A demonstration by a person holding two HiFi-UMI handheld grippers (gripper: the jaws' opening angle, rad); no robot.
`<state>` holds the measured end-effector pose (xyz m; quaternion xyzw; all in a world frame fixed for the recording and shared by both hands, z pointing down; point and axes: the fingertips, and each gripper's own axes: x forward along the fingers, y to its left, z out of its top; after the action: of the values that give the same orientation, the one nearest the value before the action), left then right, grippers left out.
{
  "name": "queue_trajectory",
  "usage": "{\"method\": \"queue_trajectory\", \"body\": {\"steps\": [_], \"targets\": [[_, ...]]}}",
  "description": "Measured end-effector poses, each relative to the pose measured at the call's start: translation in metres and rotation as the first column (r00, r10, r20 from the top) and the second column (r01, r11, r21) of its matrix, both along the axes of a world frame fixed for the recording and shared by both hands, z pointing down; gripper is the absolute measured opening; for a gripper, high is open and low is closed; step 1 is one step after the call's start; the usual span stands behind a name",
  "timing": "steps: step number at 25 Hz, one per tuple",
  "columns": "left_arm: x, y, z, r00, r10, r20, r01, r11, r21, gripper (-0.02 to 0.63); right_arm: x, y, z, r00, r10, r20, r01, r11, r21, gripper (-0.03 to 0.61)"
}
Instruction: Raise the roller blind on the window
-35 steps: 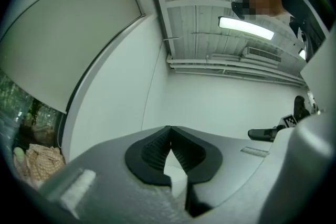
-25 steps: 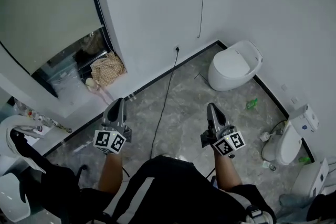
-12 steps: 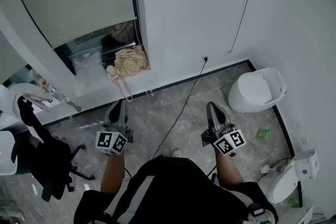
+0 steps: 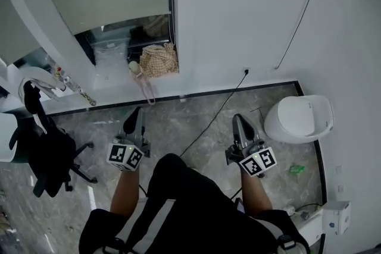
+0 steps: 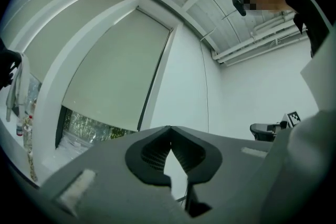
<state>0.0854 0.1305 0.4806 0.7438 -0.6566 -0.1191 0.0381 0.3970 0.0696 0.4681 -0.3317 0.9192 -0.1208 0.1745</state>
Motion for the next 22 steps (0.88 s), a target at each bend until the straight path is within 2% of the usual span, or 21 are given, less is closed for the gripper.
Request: {"method": "queue_trajectory", "body": {"steps": [5, 12, 18, 22], "targets": [[-0.002, 0.002, 0.002, 1.0, -0.009, -0.023, 0.009, 1.0, 0.006, -0.002, -0.019, -0.002, 0.009, 0.994, -0.11, -0.026, 0.11, 0.994, 0.008, 0.002], [-0.024, -0.008, -0.006, 1.0, -0.017, -0.02, 0.018, 0.999, 0.039, 0.0, -0.049, -0.024, 0.009, 0.99, -0.137, -0.041, 0.137, 0.991, -0.006, 0.002], [-0.065, -0.042, -0.003, 0.999, -0.021, -0.024, 0.022, 0.999, 0.038, 0.002, -0.095, -0.061, 0.01, 0.989, -0.147, -0.033, 0.146, 0.989, -0.015, 0.002], [-0.109, -0.06, -0.001, 1.0, -0.026, -0.007, 0.027, 0.998, 0.048, 0.002, -0.139, -0.085, 0.009, 0.987, -0.156, -0.034, 0.156, 0.988, -0.014, 0.002]]}}
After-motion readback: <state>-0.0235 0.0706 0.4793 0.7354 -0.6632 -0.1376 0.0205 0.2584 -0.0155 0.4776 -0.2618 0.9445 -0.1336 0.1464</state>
